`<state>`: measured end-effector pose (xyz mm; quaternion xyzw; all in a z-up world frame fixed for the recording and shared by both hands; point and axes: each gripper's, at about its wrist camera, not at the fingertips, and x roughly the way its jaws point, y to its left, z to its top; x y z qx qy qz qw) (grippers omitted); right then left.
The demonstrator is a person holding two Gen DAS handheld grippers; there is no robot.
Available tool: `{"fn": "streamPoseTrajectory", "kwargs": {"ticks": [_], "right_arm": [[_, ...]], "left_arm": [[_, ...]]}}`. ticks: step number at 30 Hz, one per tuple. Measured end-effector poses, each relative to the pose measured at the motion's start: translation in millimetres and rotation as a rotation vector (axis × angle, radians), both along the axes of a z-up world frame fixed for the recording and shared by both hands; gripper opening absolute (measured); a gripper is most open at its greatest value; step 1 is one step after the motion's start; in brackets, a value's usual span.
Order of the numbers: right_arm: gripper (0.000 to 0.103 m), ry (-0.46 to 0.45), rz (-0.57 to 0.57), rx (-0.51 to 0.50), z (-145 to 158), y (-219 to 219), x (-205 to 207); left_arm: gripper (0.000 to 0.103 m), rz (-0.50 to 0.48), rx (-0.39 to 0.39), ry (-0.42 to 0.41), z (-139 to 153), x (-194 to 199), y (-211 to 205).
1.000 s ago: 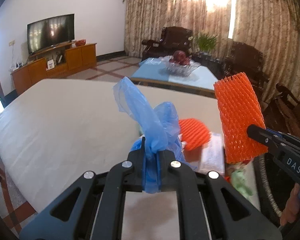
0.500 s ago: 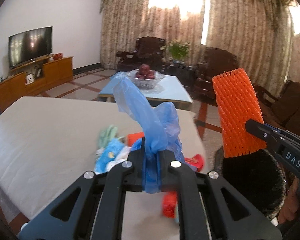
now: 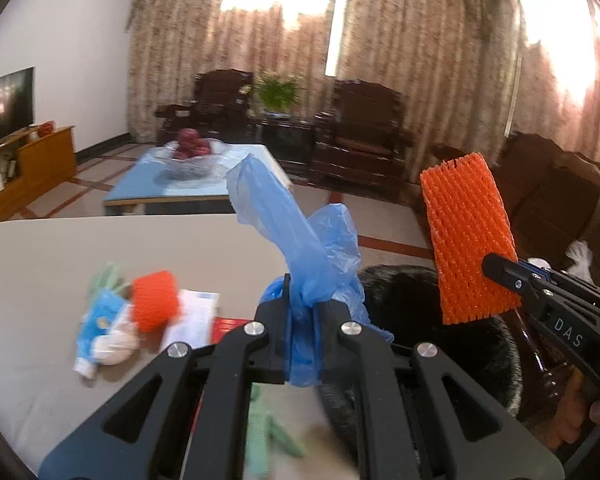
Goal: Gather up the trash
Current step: 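Carry the blue bag and orange net over the bin and open both tools, then return to the table and grasp the green rubber glove with the right tool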
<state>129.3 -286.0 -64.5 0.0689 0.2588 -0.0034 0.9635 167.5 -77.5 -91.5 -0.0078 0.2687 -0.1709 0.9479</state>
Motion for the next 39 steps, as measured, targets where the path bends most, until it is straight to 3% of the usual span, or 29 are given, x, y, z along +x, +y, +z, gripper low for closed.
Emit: {"fn": "streamPoseTrajectory", "kwargs": {"ticks": [11, 21, 23, 24, 25, 27, 29, 30, 32, 39], "right_arm": [[0.010, 0.074, -0.146, -0.008, -32.4, -59.9, -8.8], [0.013, 0.106, -0.203, -0.023, -51.5, -76.9, -9.3], [0.021, 0.110, -0.220, -0.033, -52.7, -79.8, -8.3], [0.036, 0.112, -0.229, -0.039, -52.2, -79.0, -8.2], [0.043, 0.109, -0.236, -0.042, -52.2, -78.8, -9.2], [0.054, 0.095, -0.246, -0.045, -52.1, -80.1, -10.7], [0.081, 0.075, -0.254, -0.049, -49.8, -80.5, -11.4], [0.097, 0.065, -0.272, -0.057, -48.7, -80.6, -11.9], [0.098, 0.038, -0.298, -0.066, -47.1, -75.6, -15.8], [0.097, 0.018, -0.218, -0.039, -37.9, -49.5, -7.9]], "left_arm": [[0.007, -0.129, 0.028, 0.043, -35.8, 13.4, -60.4], [0.011, -0.183, 0.039, 0.086, -57.6, 24.5, -87.9], [0.019, -0.182, 0.035, 0.097, -58.7, 26.5, -85.7], [0.034, -0.180, 0.033, 0.099, -59.0, 27.0, -83.4], [0.047, -0.169, 0.028, 0.095, -58.8, 27.0, -78.9], [0.052, -0.151, 0.020, 0.088, -56.5, 26.3, -71.6], [0.065, -0.127, 0.016, 0.075, -52.1, 25.3, -59.6], [0.080, -0.108, 0.014, 0.065, -48.5, 24.7, -54.2], [0.083, -0.074, 0.014, 0.043, -44.0, 23.9, -41.9], [0.086, 0.040, 0.051, -0.019, -27.1, 14.2, 13.2]]}}
